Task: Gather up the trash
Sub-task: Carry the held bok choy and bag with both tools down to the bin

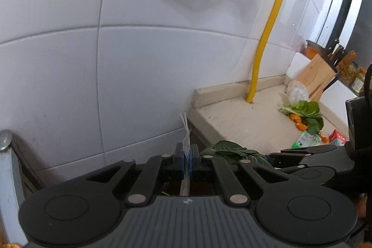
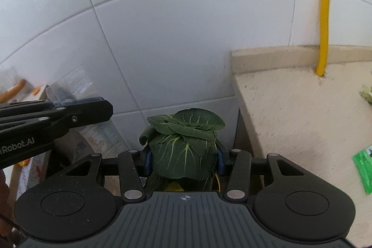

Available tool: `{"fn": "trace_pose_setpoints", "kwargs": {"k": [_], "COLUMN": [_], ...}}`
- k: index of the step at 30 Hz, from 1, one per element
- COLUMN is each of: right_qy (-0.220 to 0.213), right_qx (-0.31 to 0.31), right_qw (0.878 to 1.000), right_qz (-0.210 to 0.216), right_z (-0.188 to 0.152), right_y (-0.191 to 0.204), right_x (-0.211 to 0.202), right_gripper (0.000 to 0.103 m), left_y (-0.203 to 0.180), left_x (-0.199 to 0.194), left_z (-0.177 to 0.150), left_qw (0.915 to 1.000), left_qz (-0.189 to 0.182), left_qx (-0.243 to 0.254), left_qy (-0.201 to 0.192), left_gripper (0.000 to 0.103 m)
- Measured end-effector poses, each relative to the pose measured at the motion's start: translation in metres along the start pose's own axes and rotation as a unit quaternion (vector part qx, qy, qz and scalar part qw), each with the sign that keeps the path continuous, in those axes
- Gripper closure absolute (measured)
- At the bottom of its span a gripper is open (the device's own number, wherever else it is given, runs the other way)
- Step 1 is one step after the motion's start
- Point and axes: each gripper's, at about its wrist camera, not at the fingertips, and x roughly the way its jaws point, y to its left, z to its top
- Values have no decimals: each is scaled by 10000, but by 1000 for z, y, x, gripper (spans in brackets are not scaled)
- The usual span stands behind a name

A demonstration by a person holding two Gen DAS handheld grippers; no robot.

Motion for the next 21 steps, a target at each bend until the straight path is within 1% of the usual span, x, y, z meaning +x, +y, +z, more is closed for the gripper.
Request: {"fn": "trace_pose_setpoints", "kwargs": {"k": [10, 21], "right_qy": [334, 513], "right_qx": [150, 141], "right_qw": [9993, 9986], "right_qz": [-70, -39], "right_z": [-4, -5], "right_y": [-7, -8], "right_x": [31, 45], "right_gripper": [46, 46], "left_y": [16, 20], "left_x": [30, 44], "left_z": [-9, -6], "left_qw": [9990, 9984], "left_qz": [153, 230], "left_qx": [-115, -142], "left_qy": [412, 501], "left_gripper": [103, 102]}}
